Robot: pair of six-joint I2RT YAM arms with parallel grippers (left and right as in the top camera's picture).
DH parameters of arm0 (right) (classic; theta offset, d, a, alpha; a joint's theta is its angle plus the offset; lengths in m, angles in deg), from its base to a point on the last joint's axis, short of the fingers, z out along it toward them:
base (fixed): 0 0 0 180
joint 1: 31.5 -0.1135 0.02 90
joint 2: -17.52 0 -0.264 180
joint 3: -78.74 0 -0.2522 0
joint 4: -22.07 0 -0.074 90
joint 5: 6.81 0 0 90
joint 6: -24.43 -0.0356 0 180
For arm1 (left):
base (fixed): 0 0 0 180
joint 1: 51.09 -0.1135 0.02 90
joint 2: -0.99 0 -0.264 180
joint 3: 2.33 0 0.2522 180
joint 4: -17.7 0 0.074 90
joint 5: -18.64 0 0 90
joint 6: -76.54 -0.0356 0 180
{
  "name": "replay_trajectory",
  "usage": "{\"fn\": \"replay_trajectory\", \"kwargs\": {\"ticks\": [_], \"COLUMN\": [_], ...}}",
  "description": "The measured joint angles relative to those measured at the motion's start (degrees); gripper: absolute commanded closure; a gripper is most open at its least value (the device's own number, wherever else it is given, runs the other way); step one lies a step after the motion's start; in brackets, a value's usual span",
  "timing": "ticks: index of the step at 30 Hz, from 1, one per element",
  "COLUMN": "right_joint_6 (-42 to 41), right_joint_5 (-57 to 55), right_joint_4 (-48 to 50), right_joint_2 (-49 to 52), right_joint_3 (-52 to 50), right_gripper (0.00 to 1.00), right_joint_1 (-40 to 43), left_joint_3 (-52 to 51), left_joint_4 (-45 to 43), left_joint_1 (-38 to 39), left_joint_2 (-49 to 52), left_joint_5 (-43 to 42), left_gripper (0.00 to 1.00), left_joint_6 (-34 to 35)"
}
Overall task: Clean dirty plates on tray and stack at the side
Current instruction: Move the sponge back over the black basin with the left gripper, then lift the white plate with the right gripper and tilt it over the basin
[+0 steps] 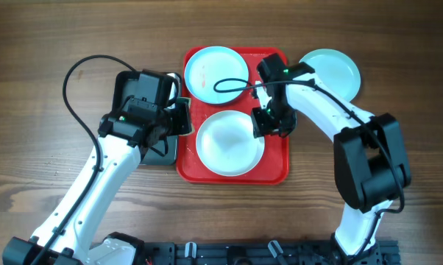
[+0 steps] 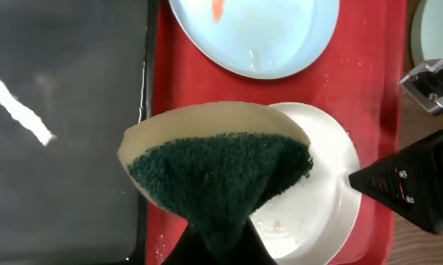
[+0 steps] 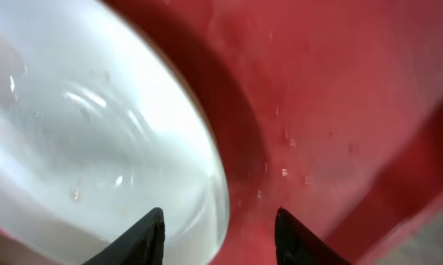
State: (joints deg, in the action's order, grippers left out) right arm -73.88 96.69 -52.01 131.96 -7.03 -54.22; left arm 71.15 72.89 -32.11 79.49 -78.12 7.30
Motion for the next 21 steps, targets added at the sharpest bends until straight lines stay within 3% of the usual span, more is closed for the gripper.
{"fn": "replay_trajectory", "kwargs": {"ticks": [3, 8, 15, 18, 20, 21], "right_joint_6": [-0.1, -1.2, -4.5, -5.4, -5.7, -5.6], "right_joint_5": [0.4, 1.0, 1.6, 3.0, 4.0, 4.5], "right_joint_4": [-3.4, -2.6, 2.5, 3.0, 3.4, 3.6], "right_joint_2": [0.0, 0.0, 0.0, 0.0, 0.0, 0.0], "right_joint_3": [0.3, 0.1, -5.3, -6.3, -6.4, -6.4], "right_gripper": [0.50, 0.62, 0.63, 0.79, 0.95, 0.96], "right_joint_1": [0.0, 0.0, 0.0, 0.0, 0.0, 0.0], "left_joint_3": [0.0, 0.0, 0.0, 0.0, 0.0, 0.0], "left_joint_4": [0.0, 0.0, 1.5, 2.1, 2.1, 2.1], "left_joint_1": [-0.7, -5.5, -12.5, -13.7, -14.2, -14.3], "left_joint_2": [0.0, 0.0, 0.1, 1.0, 2.5, 2.9], "left_joint_5": [0.9, 5.8, 7.3, 7.3, 7.3, 7.3], "left_gripper": [0.96, 0.96, 0.96, 0.96, 0.96, 0.96], "left_joint_6": [0.0, 0.0, 0.0, 0.0, 0.0, 0.0]}}
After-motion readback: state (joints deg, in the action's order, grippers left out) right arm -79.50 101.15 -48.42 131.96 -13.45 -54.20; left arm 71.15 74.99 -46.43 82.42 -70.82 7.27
